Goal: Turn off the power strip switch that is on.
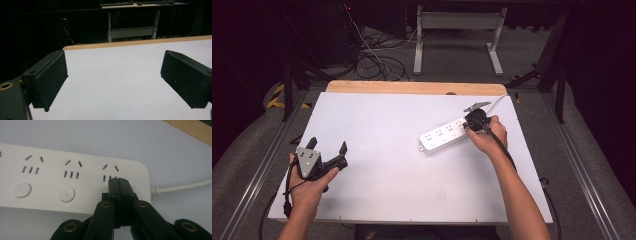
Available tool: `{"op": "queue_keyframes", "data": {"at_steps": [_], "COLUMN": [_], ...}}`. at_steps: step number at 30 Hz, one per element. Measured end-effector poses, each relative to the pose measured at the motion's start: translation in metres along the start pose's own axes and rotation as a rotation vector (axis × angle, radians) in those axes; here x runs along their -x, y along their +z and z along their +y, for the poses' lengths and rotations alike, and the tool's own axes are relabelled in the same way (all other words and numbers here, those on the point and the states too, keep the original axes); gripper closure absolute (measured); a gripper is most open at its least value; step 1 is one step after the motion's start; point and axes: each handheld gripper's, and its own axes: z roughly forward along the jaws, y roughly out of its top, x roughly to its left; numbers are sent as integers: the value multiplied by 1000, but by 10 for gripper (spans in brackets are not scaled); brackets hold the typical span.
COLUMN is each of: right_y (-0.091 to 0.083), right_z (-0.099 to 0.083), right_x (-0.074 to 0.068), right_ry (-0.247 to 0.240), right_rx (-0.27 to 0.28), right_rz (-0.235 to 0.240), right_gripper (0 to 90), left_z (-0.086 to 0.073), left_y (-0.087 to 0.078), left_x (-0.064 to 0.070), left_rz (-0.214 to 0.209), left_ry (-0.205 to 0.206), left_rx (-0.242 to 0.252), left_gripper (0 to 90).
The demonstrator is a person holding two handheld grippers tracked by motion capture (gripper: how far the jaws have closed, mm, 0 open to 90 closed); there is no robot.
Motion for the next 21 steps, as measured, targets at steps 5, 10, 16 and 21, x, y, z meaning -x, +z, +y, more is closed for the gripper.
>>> {"op": "queue_keyframes", "data": {"at_steps": [5,10,16,21], "right_y": [1,2,3,2], "right_z": [0,0,0,-1], "right_x": [-2,-2,-4,-4], "right_ry": [16,40,46,58], "right_rx": [4,-11,-12,-11], "right_rz": [17,22,4,17], "right_gripper": [900,900,900,900], "left_z": [0,0,0,-1], "left_y": [0,0,0,1], "left_x": [1,0,1,1], "left_rz": [-3,-1,-5,-5], "left_ry": [3,-2,-3,-1], "left_rx": [-1,2,-2,-3], "left_gripper": [79,79,80,80]}}
